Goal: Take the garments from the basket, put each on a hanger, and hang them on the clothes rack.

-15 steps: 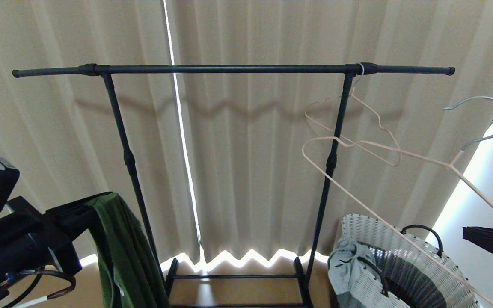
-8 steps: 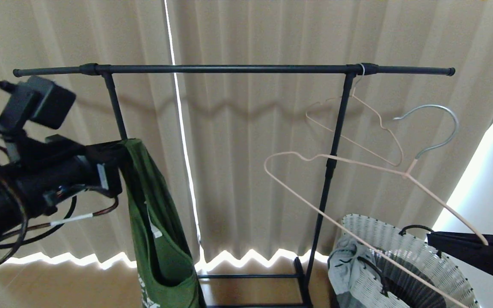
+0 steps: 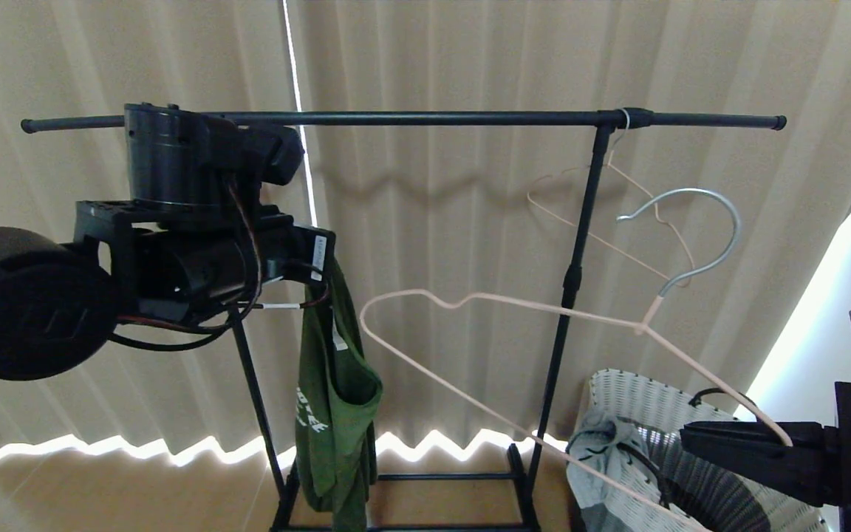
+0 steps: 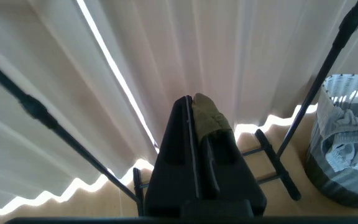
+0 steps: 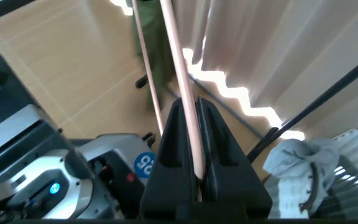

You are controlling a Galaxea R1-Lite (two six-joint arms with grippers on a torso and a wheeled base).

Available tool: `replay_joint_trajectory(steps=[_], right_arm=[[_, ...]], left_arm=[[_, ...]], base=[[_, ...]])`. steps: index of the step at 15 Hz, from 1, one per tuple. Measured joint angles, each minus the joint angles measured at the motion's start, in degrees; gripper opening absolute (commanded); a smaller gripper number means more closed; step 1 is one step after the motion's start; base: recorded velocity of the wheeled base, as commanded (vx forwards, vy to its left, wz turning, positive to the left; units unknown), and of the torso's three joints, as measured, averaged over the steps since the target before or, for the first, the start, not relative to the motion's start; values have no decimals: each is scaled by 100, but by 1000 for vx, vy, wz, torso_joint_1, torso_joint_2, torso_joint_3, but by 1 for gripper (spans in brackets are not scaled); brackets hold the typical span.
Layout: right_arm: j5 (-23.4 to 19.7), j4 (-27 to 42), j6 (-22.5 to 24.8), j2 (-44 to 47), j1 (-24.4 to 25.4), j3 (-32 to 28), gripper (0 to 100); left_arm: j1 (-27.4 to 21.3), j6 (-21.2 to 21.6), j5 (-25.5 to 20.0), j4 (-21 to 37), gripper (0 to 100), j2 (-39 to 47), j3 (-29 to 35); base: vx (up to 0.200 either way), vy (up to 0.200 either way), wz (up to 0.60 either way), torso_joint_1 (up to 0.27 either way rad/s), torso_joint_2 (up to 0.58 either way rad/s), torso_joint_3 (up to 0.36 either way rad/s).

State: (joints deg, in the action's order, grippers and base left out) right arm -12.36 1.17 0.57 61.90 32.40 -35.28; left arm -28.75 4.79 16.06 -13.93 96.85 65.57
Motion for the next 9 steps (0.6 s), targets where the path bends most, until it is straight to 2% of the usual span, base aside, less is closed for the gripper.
replay_joint_trajectory(steps=[4, 9], right_arm=[[10, -99, -57, -2, 9, 37, 0], [32, -117, -60, -39, -22, 135, 0]], left_arm=[[-41, -30, 17, 78, 0, 205, 210], [-24, -22, 17, 107, 0, 35, 282]], base=[[0, 0, 0, 0, 0, 0], [0, 0, 0, 0, 0, 0]])
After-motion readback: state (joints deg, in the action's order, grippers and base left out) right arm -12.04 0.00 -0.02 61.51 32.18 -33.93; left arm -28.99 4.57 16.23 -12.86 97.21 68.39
